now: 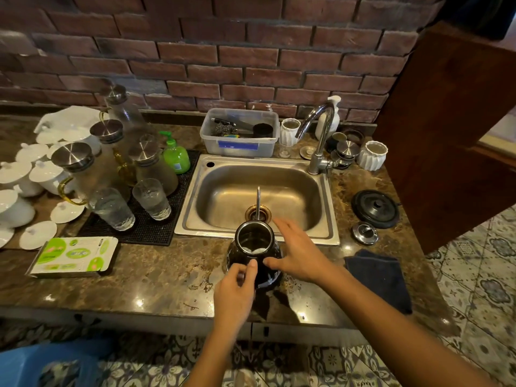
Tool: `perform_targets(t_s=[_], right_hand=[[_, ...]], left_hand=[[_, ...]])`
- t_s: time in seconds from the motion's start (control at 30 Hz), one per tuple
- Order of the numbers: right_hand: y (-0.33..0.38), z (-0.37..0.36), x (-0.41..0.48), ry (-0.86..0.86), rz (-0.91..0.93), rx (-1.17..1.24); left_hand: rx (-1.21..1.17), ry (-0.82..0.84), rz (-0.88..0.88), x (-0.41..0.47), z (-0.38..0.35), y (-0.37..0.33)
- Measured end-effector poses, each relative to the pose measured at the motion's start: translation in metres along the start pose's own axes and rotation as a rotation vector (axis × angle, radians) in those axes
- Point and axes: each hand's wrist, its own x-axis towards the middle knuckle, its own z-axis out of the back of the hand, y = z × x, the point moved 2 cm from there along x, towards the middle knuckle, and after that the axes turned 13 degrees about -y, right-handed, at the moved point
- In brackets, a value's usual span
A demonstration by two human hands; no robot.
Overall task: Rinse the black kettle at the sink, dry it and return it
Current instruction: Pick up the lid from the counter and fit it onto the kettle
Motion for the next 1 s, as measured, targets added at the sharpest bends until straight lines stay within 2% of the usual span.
perform_targets(t_s=[0.23, 0.33, 0.5, 0.63, 0.7, 1.0], right_hand=[[-0.053, 0.036, -0.034, -0.049, -0.068, 0.059], [-0.084, 0.056, -0.041, -0.07, -0.112, 0.079], [-0.141, 0.083, -0.042, -0.107, -0.209, 0.105], [-0.187, 0.099, -0.038, -0.115, -0.264, 0.116], [-0.21, 0.104, -0.034, -0.121, -0.292, 0.117], [-0.281, 0.108, -0.006, -0.16, -0.396, 0.119]], left_hand=[[-0.076, -0.179, -0.103, -0.006, 0.046, -0.038], [-0.119, -0.149, -0.17, -0.016, 0.033, -0.069], [-0.216, 0.032, -0.228, -0.036, -0.034, -0.121], [-0.259, 0.202, -0.159, -0.044, -0.103, -0.141], [-0.221, 0.235, -0.142, -0.044, -0.14, -0.143], [-0.042, 0.339, 0.138, -0.024, -0.271, -0.133]])
